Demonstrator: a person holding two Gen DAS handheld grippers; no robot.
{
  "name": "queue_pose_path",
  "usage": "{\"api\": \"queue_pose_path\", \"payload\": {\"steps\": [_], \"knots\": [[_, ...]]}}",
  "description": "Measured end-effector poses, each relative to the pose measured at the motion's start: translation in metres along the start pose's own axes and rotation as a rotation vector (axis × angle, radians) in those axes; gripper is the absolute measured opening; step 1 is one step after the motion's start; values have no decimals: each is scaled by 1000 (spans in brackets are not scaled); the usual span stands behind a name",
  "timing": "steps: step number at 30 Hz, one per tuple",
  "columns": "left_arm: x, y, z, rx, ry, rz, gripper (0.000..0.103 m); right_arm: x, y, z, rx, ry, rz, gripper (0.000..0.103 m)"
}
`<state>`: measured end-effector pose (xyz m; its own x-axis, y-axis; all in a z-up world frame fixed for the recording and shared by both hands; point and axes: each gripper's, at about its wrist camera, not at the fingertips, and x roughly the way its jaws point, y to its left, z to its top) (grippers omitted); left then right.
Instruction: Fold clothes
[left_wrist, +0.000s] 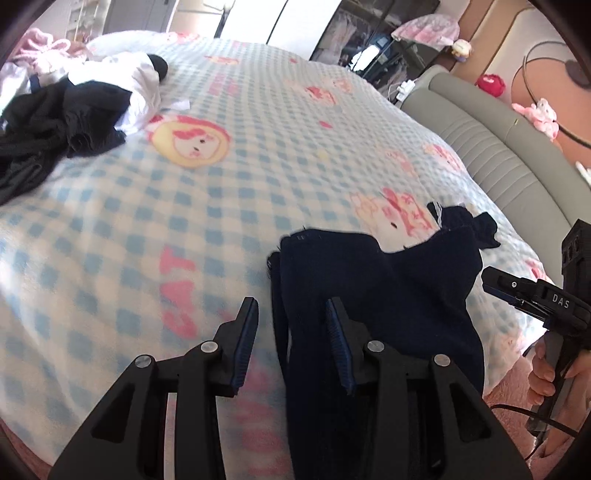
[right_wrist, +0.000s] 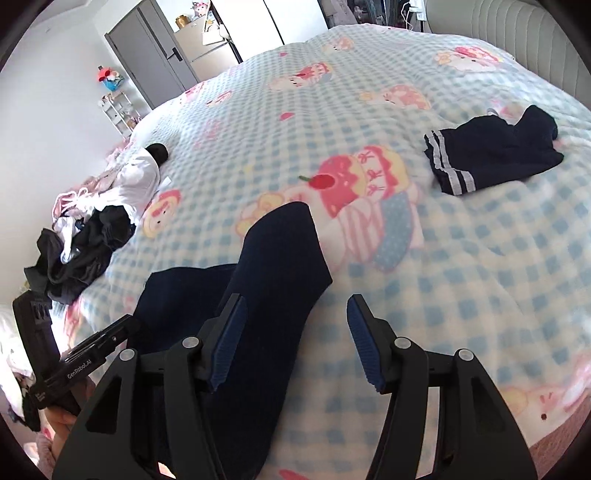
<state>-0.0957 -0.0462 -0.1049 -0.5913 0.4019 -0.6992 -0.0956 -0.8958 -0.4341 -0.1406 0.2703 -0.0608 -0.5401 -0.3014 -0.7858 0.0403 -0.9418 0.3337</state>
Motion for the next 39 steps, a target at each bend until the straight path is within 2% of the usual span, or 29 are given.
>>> {"api": "queue_pose_path", "payload": {"steps": [2, 5, 7, 8, 10, 12, 14, 17, 19, 21, 23, 24, 25, 26, 27, 28, 29, 30, 31, 32, 34, 35, 36, 37, 38, 39], "knots": [[-8, 7, 5, -13, -29, -15, 44, 15, -16, 9, 70, 18, -25, 59], [-3, 11, 6, -24, -1, -66, 44, 32, -25, 12, 127, 51, 48, 60], [6, 7, 4, -8, 29, -86, 44, 37, -14, 9, 66, 66, 26, 60], [11, 2, 4, 11, 44, -69, 44, 39, -6, 7, 23, 72, 3, 60], [27, -2, 3, 43, 76, 32, 44, 43, 10, 2, -62, 85, -42, 59], [40, -2, 3, 54, 97, 118, 45, 48, 4, -2, -70, 99, -147, 56], [33, 6, 5, -3, 74, 100, 45, 44, -14, -6, -26, 93, -194, 56], [15, 17, 8, -46, 23, 42, 46, 23, -25, -7, 24, 37, -180, 57], [17, 24, 9, -88, 60, -55, 49, 12, -21, -6, 14, 10, -137, 59], [31, 30, 6, -155, 131, -152, 50, 21, -19, -11, 54, 56, -24, 68], [44, 26, 1, -160, 175, -193, 52, 36, -17, -18, 109, 121, 105, 68], [49, 21, -1, -143, 188, -196, 54, 44, -15, -25, 135, 153, 148, 69], [51, 16, -3, -117, 193, -184, 55, 49, -11, -33, 141, 160, 150, 68], [51, 11, -5, -93, 189, -170, 55, 49, -6, -40, 140, 128, 127, 59], [49, 7, -6, -75, 180, -157, 54, 46, -2, -46, 145, 96, 121, 56], [46, 2, -5, -52, 172, -139, 42, 43, 3, -50, 153, 77, 131, 54], [44, -5, -2, -25, 165, -119, 31, 42, 9, -52, 141, 65, 124, 47], [41, -11, 0, 3, 158, -98, 27, 39, 13, -49, 117, 53, 103, 37], [38, -17, 3, 30, 151, -78, 19, 35, 15, -44, 94, 36, 82, 29], [33, -23, 8, 49, 135, -69, 16, 31, 18, -39, 70, 19, 61, 20], [17, -33, 19, 75, 79, -77, 16, 13, 16, -26, 81, -35, 69, 19], [12, -35, 22, 89, 59, -72, 16, 4, 14, -20, 97, -50, 59, 20], [9, -36, 24, 102, 48, -60, 19, 1, 11, -15, 120, -36, 35, 30], [10, -33, 23, 94, 60, -49, 27, 3, 7, -14, 144, -1, 35, 39], [15, -25, 18, 57, 90, -44, 46, 7, 4, -16, 163, 41, 54, 43], [14, -19, 12, 26, 91, -41, 46, 8, 4, -21, 165, 62, 67, 43]]}}
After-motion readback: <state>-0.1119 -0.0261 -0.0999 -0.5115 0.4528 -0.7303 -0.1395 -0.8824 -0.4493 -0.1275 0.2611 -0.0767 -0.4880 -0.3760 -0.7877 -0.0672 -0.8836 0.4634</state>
